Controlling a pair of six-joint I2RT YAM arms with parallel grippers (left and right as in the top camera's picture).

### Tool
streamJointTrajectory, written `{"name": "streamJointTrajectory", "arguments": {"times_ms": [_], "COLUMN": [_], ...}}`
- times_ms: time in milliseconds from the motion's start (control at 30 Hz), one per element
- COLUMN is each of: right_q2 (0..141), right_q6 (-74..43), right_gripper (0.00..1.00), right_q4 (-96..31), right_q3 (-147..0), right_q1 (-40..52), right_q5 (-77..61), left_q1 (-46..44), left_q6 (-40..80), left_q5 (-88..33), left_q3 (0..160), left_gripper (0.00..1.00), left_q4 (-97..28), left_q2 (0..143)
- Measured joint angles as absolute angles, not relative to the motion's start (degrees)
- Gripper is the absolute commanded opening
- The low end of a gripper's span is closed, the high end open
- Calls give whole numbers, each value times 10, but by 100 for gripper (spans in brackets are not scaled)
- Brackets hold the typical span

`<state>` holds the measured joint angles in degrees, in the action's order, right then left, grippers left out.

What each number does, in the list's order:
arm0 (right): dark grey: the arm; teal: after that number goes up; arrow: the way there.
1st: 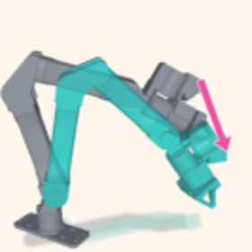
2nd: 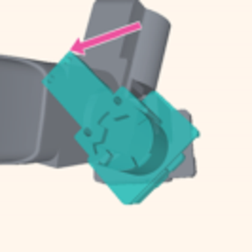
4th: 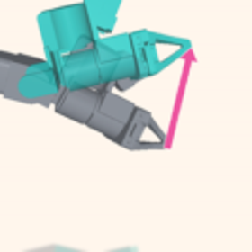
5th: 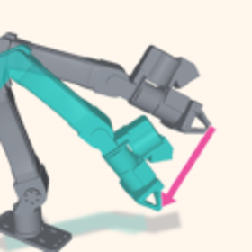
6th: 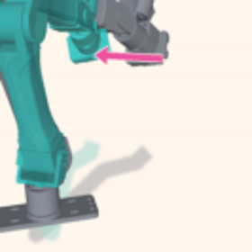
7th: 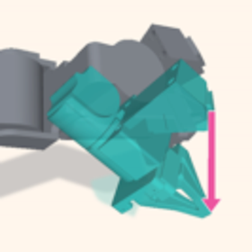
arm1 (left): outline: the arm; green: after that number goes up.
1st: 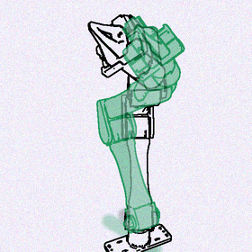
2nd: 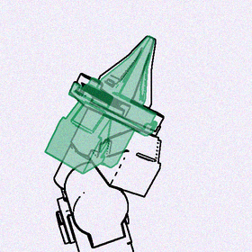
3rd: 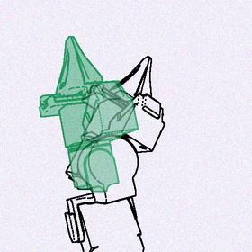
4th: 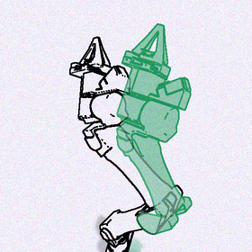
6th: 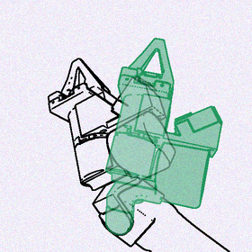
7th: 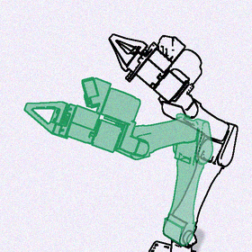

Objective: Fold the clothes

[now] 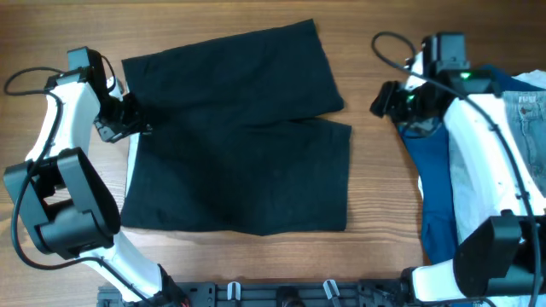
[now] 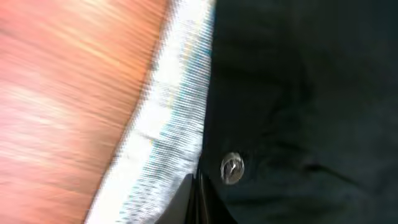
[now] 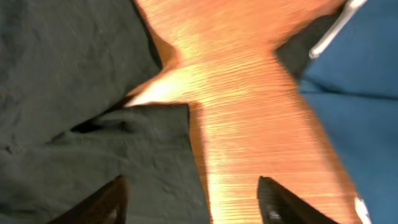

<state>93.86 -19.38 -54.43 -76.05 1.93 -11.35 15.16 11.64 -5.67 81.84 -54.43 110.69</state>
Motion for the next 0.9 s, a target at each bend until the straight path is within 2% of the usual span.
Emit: {"name": "streamJointTrajectory", "arguments": {"times_ms": [100, 267, 333, 367, 400, 433, 500, 533, 667, 833, 867, 900], "right_q2": [949, 999, 1016, 1032, 1046, 1058, 1081, 1084, 1089, 1089, 1089, 1089], "right_q6": [-191, -187, -187, -187, -187, -185, -175, -166, -155, -224, -233, -238], "right_gripper": [64, 69, 68, 62, 41, 35, 12, 4, 4, 5, 12, 28], "right_q4": [-483, -383, -371, -361, -348, -338, -325, -318, -282, -269, -269, -269], "right_q3": [-700, -628, -626, -626, -626, -626, -626, -626, -626, -645, -654, -660], "right_q1": [40, 58, 61, 61, 61, 61, 61, 61, 59, 34, 25, 16], "right_q5": [-125, -169, -175, -179, -180, -184, -210, -222, -242, -186, -175, -168], "left_q1": [152, 152, 152, 152, 152, 152, 150, 147, 120, 74, 71, 71], "left_q6": [134, 143, 143, 143, 141, 136, 123, 117, 92, 84, 86, 89], "left_q5": [-25, -11, -12, -15, -31, -47, -81, -92, -115, -125, -125, -125], "left_q3": [818, 818, 818, 818, 818, 818, 818, 818, 792, 712, 703, 695], "left_gripper": [4, 4, 8, 10, 11, 12, 12, 12, 12, 11, 11, 12], "left_q4": [-542, -543, -547, -549, -560, -570, -594, -602, -591, -506, -493, -480], "left_q2": [1107, 1107, 1107, 1107, 1107, 1107, 1107, 1107, 1107, 1108, 1108, 1109]}}
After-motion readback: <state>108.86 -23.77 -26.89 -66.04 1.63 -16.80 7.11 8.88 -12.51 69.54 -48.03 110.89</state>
